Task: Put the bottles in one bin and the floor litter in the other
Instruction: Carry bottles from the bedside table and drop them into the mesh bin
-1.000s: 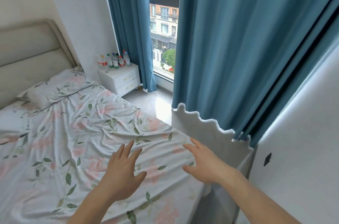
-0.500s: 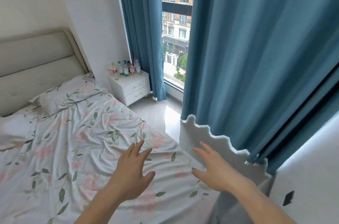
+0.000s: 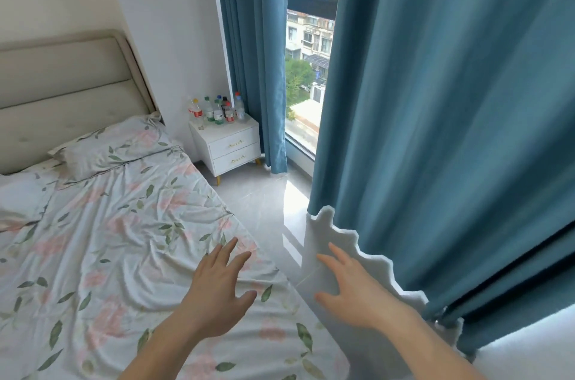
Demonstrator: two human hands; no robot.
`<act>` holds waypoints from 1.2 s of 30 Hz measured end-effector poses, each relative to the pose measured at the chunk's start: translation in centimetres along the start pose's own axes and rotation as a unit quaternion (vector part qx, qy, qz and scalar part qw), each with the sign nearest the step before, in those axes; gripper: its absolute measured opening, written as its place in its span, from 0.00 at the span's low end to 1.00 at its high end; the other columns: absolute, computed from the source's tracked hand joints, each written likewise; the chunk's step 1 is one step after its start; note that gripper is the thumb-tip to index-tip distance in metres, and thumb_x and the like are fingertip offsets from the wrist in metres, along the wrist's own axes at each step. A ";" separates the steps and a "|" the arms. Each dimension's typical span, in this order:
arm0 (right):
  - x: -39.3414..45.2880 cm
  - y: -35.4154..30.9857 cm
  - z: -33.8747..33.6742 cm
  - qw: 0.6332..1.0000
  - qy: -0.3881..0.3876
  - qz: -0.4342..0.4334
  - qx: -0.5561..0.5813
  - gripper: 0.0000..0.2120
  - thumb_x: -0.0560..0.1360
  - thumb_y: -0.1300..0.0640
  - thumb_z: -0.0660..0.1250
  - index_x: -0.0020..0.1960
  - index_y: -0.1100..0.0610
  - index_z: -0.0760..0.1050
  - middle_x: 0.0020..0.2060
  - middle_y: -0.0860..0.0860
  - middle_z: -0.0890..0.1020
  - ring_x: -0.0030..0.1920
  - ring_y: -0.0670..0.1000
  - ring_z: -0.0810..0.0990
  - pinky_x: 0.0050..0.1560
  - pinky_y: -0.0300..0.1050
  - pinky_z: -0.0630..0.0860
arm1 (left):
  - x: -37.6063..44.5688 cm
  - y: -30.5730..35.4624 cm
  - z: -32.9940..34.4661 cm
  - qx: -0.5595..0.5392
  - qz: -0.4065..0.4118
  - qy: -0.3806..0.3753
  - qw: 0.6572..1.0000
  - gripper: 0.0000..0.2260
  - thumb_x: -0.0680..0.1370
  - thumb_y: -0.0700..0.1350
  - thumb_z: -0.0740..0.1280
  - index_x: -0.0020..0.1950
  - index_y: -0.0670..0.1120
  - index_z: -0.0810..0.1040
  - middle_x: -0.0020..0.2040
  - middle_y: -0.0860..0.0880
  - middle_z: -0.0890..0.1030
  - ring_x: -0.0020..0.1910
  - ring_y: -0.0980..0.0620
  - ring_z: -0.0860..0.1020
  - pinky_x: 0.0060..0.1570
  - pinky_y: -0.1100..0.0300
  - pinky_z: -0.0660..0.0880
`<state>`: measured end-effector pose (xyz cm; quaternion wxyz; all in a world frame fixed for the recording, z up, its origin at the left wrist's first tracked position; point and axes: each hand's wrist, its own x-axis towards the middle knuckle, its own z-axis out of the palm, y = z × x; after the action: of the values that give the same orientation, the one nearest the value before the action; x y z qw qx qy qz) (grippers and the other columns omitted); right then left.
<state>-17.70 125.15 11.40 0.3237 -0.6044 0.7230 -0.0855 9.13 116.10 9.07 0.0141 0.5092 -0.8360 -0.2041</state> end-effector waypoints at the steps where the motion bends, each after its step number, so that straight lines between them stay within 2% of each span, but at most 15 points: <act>1: 0.6 1.4 -1.3 1.000 -0.007 -0.006 -0.014 0.36 0.78 0.41 0.65 0.81 0.42 0.53 0.81 0.41 0.44 0.81 0.47 0.48 0.79 0.46 0.55 | 1.1 1.5 0.4 -0.006 -0.014 -0.001 1.000 0.32 0.80 0.62 0.62 0.82 0.59 0.54 0.83 0.55 0.42 0.82 0.49 0.43 0.80 0.50 0.46; 8: 3.9 10.0 -10.4 0.996 -0.053 -0.020 -0.072 0.35 0.80 0.43 0.64 0.82 0.44 0.52 0.82 0.44 0.43 0.81 0.48 0.46 0.77 0.45 0.51 | 7.2 10.7 2.2 -0.021 -0.062 0.001 0.998 0.32 0.81 0.61 0.62 0.82 0.59 0.54 0.83 0.54 0.43 0.82 0.49 0.43 0.80 0.52 0.45; 14: 6.7 11.4 -13.7 0.990 -0.038 -0.067 -0.118 0.32 0.78 0.37 0.61 0.79 0.41 0.56 0.79 0.39 0.50 0.80 0.50 0.50 0.73 0.52 0.61 | 8.7 13.1 2.0 -0.014 -0.087 0.004 0.996 0.32 0.80 0.61 0.62 0.82 0.58 0.54 0.83 0.54 0.43 0.82 0.48 0.43 0.80 0.53 0.45; 17: 7.4 11.7 -13.8 0.991 -0.037 -0.084 -0.100 0.33 0.79 0.39 0.62 0.80 0.44 0.56 0.79 0.39 0.46 0.81 0.48 0.41 0.76 0.52 0.59 | 9.9 13.3 2.2 -0.004 -0.088 0.010 0.996 0.33 0.80 0.61 0.63 0.82 0.57 0.55 0.83 0.53 0.44 0.82 0.48 0.44 0.80 0.52 0.46; 19: 7.9 13.0 -13.3 0.990 -0.020 -0.092 -0.109 0.34 0.75 0.34 0.60 0.78 0.38 0.55 0.78 0.34 0.40 0.81 0.51 0.39 0.73 0.59 0.65 | 10.8 13.6 2.7 0.002 -0.085 0.004 0.996 0.33 0.80 0.62 0.63 0.82 0.57 0.55 0.84 0.53 0.44 0.82 0.48 0.44 0.80 0.51 0.47; 22: 9.1 15.9 -13.0 0.993 -0.013 -0.069 -0.097 0.34 0.69 0.29 0.57 0.73 0.28 0.50 0.72 0.22 0.38 0.80 0.49 0.46 0.61 0.65 0.75 | 12.2 14.4 3.7 -0.001 -0.084 0.002 0.996 0.33 0.79 0.63 0.62 0.81 0.58 0.56 0.84 0.53 0.44 0.82 0.48 0.45 0.80 0.49 0.48; 27: 12.2 17.7 -16.0 0.992 -0.050 -0.094 -0.069 0.32 0.71 0.32 0.59 0.72 0.29 0.52 0.72 0.24 0.35 0.80 0.47 0.48 0.71 0.60 0.68 | 15.6 15.6 3.8 0.005 -0.105 0.004 0.994 0.33 0.79 0.62 0.62 0.81 0.57 0.55 0.83 0.53 0.43 0.82 0.48 0.44 0.80 0.50 0.47; 29: 14.3 18.2 -17.8 0.991 -0.068 -0.105 -0.052 0.30 0.75 0.36 0.62 0.74 0.32 0.55 0.74 0.27 0.35 0.80 0.46 0.48 0.74 0.52 0.64 | 17.8 16.3 3.9 0.002 -0.122 0.007 0.993 0.33 0.79 0.62 0.62 0.82 0.57 0.55 0.83 0.53 0.43 0.82 0.48 0.43 0.80 0.49 0.46; 31: 16.6 19.3 -19.7 0.988 -0.083 -0.117 -0.052 0.32 0.78 0.41 0.64 0.79 0.39 0.55 0.77 0.31 0.39 0.80 0.45 0.48 0.75 0.46 0.61 | 20.3 17.6 4.2 -0.005 -0.143 0.006 0.990 0.33 0.80 0.62 0.62 0.82 0.57 0.53 0.83 0.53 0.42 0.82 0.48 0.42 0.80 0.49 0.46; 33: 19.0 20.8 -21.8 0.986 -0.094 -0.122 -0.062 0.34 0.79 0.43 0.64 0.81 0.42 0.53 0.79 0.34 0.41 0.80 0.45 0.48 0.76 0.46 0.60 | 23.1 19.2 4.6 -0.016 -0.164 0.010 0.986 0.34 0.80 0.61 0.62 0.82 0.57 0.52 0.83 0.53 0.41 0.82 0.47 0.42 0.80 0.49 0.46; 36: 22.4 23.6 -25.0 0.982 -0.113 -0.123 -0.086 0.35 0.80 0.42 0.63 0.81 0.41 0.51 0.80 0.36 0.41 0.81 0.45 0.44 0.79 0.49 0.56 | 27.4 21.9 4.6 -0.032 -0.188 0.017 0.982 0.34 0.80 0.61 0.63 0.82 0.57 0.52 0.83 0.53 0.41 0.82 0.47 0.42 0.80 0.50 0.45</act>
<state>-52.67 103.69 10.52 0.3374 -0.7197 0.6067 0.0065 -23.65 102.82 7.59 0.0061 0.6599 -0.7180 -0.2216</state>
